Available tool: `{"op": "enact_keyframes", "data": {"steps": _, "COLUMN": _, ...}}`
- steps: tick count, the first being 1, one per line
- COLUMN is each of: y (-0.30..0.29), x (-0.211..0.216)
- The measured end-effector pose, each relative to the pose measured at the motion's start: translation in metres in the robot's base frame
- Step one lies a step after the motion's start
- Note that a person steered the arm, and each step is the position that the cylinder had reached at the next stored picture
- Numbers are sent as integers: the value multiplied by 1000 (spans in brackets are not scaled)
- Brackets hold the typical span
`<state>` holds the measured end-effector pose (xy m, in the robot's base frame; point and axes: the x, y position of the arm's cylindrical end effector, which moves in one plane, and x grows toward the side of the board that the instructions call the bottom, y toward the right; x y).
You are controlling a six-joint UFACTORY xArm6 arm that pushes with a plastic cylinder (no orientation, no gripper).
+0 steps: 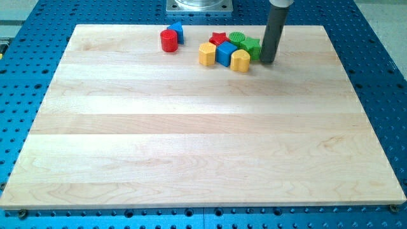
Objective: Place your hand to the top left of triangle
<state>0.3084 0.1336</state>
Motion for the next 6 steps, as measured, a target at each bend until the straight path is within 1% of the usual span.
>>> {"op": "enact_keyframes", "data": {"steps": 1, "y": -6, "x": 1}}
{"op": "enact_keyframes", "data": {"steps": 2, "y": 23, "x": 19}}
{"op": "enact_keyframes", "data": {"steps": 3, "y": -8, "x": 107}}
{"op": "enact_keyframes", "data": {"steps": 4, "y": -179, "x": 148}}
{"op": "enact_keyframes", "data": {"steps": 5, "y": -281, "x": 83}}
{"op": "enact_keyframes", "data": {"steps": 6, "y": -309, "x": -2}}
